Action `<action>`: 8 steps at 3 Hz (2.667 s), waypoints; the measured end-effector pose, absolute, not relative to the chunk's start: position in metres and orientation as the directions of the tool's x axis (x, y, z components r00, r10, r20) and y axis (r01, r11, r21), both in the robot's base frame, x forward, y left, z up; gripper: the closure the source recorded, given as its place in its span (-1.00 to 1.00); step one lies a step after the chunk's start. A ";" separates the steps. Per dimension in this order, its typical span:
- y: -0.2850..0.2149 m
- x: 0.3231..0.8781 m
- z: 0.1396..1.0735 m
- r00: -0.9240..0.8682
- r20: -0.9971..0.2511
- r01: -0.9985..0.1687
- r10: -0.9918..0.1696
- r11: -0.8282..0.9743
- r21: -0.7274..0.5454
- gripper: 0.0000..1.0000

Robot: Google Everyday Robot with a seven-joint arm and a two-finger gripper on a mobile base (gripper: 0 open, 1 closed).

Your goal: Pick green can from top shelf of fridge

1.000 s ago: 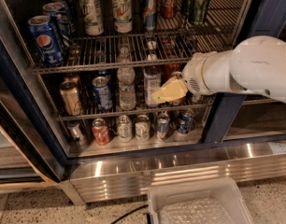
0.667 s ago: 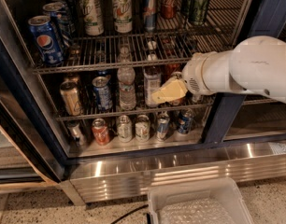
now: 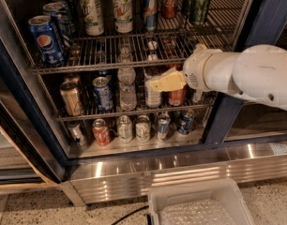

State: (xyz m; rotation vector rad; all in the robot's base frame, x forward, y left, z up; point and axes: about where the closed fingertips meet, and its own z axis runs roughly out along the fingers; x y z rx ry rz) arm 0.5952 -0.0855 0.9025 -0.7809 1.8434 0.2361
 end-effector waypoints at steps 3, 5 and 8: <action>-0.113 0.632 0.946 -0.084 -0.989 -0.478 -0.120 0.876 -0.066 -1.00; -0.111 0.639 0.957 -0.048 -0.992 -0.435 -0.114 0.897 -0.082 -1.00; -0.097 0.707 0.968 0.049 -0.994 -0.289 -0.100 0.951 -0.110 -1.00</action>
Offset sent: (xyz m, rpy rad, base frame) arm 0.0404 -0.0509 0.0495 0.3755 -0.1897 -0.1659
